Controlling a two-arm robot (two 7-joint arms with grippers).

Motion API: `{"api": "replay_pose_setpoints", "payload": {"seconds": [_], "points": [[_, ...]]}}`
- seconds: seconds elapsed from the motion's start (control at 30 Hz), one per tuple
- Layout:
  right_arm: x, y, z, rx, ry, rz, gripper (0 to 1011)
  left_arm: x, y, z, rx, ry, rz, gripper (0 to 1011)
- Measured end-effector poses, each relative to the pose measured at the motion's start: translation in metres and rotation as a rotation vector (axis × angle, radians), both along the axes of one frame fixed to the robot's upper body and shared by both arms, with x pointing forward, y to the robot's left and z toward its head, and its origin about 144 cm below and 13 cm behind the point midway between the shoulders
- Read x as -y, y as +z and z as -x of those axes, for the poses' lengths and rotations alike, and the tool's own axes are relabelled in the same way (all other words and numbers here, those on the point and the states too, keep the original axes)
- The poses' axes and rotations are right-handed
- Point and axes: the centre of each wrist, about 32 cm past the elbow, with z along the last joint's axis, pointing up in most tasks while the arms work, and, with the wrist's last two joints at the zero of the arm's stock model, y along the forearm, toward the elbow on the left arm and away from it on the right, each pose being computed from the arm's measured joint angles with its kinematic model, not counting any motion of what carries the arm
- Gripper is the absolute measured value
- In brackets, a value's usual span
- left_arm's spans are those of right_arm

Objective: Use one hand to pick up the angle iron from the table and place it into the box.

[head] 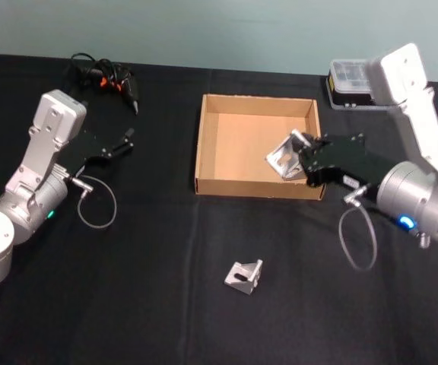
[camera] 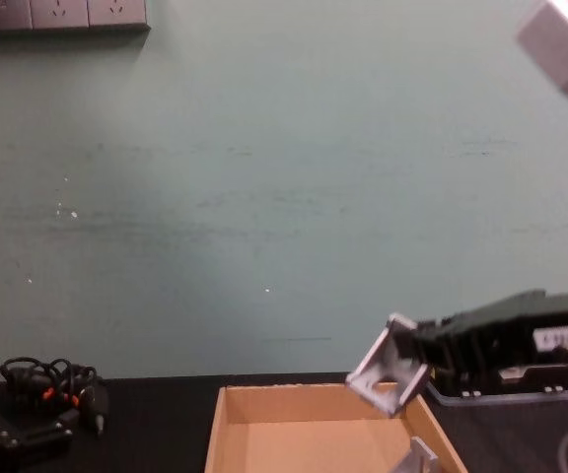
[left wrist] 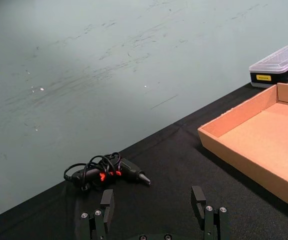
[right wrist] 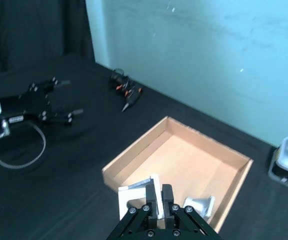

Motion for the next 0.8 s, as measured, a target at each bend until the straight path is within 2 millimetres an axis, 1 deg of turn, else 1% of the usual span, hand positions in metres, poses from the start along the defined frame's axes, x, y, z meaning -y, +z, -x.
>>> {"api": "replay_pose_setpoints", "payload": {"seconds": [0.13, 0.33, 0.6, 0.8], "points": [[0.007, 0.009, -0.002, 0.027, -0.018, -0.015, 80, 0.000, 0.000, 0.000, 0.000, 0.000, 0.000, 1011], [0.009, 0.012, -0.004, 0.036, -0.027, -0.018, 80, 0.000, 0.000, 0.000, 0.000, 0.000, 0.000, 1011], [0.006, 0.002, -0.017, 0.036, -0.045, 0.002, 80, 0.000, 0.000, 0.000, 0.000, 0.000, 0.000, 1011], [-0.001, -0.013, -0.036, 0.041, -0.048, 0.031, 80, 0.000, 0.000, 0.000, 0.000, 0.000, 0.000, 1011]]}}
